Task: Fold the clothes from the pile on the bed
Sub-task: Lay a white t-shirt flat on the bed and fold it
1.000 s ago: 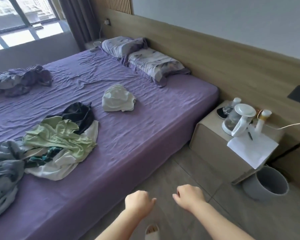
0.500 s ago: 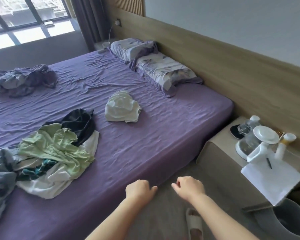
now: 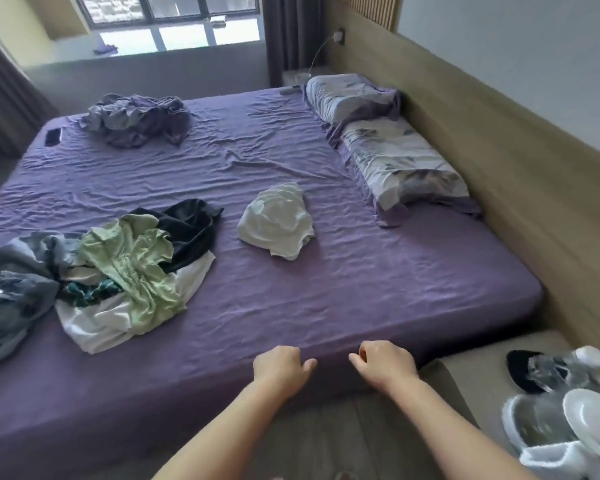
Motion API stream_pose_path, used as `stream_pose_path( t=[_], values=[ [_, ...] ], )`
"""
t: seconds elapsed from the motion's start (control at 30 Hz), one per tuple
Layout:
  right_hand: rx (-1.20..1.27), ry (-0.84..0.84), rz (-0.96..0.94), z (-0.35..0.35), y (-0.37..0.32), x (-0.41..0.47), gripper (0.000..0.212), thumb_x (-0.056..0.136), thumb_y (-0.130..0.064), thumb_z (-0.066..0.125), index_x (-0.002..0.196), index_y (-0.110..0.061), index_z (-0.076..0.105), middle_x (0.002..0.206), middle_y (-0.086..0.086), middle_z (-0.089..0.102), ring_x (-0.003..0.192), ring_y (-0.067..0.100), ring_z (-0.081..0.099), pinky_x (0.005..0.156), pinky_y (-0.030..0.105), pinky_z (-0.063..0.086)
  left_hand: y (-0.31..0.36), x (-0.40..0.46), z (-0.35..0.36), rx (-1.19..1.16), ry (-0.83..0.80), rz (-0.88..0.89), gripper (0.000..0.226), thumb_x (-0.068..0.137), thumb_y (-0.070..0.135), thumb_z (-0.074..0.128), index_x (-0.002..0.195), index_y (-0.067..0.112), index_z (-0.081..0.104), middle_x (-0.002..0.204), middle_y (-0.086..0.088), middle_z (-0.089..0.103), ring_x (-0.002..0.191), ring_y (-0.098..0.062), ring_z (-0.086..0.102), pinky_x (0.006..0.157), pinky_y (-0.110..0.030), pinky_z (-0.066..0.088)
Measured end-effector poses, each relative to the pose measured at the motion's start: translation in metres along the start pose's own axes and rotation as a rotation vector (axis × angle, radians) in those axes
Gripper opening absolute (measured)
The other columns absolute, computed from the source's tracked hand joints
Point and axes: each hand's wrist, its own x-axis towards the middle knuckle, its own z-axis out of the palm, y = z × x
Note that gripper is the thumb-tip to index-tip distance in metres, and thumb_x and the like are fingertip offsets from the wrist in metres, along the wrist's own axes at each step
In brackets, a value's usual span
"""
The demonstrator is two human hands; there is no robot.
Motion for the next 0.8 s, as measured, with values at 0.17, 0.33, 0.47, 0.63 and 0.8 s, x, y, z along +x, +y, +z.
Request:
stream_pose_path(
  t=[0.17,0.33,0.47,0.63,0.8],
  values=[
    [0.021,-0.071,-0.046,-0.003,0.007,0.033,0.034,0.090,-0.050,0.042,0.092,-0.023,0.061,0.105,-0.001,0.067,0.099,0.022,0.061,0.068,0.029,0.038,0.002,0.010,-0.003,-0.035,-0.052,-0.097,0.043,0.087,0.058,0.040,0.086,0.020,0.061,0.102,-0.001,0.067,0.099,-0.026,0.062,0.076,-0.032,0.044],
    [0.021,-0.165,-0.038,0.005,0.000,0.062,0.031,0.089,-0.050,0.042,0.090,-0.024,0.060,0.102,-0.003,0.066,0.096,0.021,0.061,0.067,0.027,0.038,-0.016,0.033,-0.002,-0.063,-0.098,-0.172,0.046,0.088,0.058,0.040,0.092,0.019,0.064,0.104,-0.002,0.067,0.100,-0.026,0.062,0.078,-0.032,0.044],
    [0.006,-0.190,-0.050,0.005,-0.019,0.091,0.032,0.090,-0.050,0.042,0.088,-0.022,0.059,0.100,-0.002,0.066,0.093,0.022,0.061,0.066,0.027,0.038,-0.030,0.064,-0.007,-0.067,-0.124,-0.182,0.046,0.090,0.056,0.040,0.095,0.017,0.065,0.105,-0.002,0.068,0.101,-0.025,0.062,0.081,-0.032,0.045],
    [-0.041,-0.221,-0.042,-0.004,-0.041,0.133,0.031,0.091,-0.048,0.041,0.088,-0.023,0.058,0.105,-0.002,0.066,0.099,0.022,0.061,0.070,0.028,0.040,-0.039,0.112,-0.024,-0.064,-0.186,-0.153,0.046,0.090,0.055,0.041,0.099,0.017,0.065,0.110,-0.003,0.067,0.105,-0.025,0.061,0.083,-0.032,0.046],
    [-0.033,-0.253,-0.003,-0.006,-0.052,0.171,0.027,0.092,-0.047,0.040,0.085,-0.025,0.054,0.107,-0.002,0.066,0.101,0.021,0.060,0.071,0.027,0.039,-0.055,0.162,-0.046,-0.030,-0.209,-0.111,0.046,0.091,0.054,0.042,0.100,0.015,0.065,0.110,-0.004,0.066,0.106,-0.026,0.061,0.081,-0.031,0.045]
  ],
)
